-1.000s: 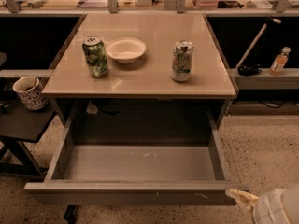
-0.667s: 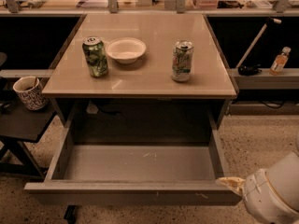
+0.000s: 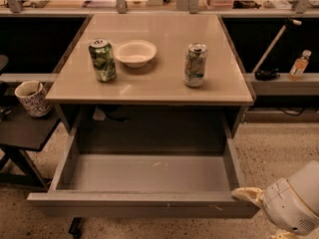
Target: Close top drawer
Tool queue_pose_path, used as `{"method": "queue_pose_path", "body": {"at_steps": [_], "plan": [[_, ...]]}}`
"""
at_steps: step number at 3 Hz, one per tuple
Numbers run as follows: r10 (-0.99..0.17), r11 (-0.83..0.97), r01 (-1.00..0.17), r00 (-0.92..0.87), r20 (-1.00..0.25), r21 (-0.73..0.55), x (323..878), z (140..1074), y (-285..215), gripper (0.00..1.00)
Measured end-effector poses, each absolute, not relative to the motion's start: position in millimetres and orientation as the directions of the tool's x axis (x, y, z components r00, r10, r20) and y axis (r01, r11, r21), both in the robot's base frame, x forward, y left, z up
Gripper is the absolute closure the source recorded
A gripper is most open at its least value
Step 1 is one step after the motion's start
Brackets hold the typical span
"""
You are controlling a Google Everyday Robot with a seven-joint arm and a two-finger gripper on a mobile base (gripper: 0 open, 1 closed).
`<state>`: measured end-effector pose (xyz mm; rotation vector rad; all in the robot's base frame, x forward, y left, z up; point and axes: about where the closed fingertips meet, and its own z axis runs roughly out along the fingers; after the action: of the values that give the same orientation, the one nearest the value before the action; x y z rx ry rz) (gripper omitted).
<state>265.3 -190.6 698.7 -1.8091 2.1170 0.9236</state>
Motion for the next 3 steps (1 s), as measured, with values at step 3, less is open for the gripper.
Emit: {"method": "queue_pose_path", "body": {"at_steps": [3], "plan": [[-0.79, 0.089, -0.931, -0.282, -0.545, 0.353, 269.4, 684.8, -209.4, 0.0]]}}
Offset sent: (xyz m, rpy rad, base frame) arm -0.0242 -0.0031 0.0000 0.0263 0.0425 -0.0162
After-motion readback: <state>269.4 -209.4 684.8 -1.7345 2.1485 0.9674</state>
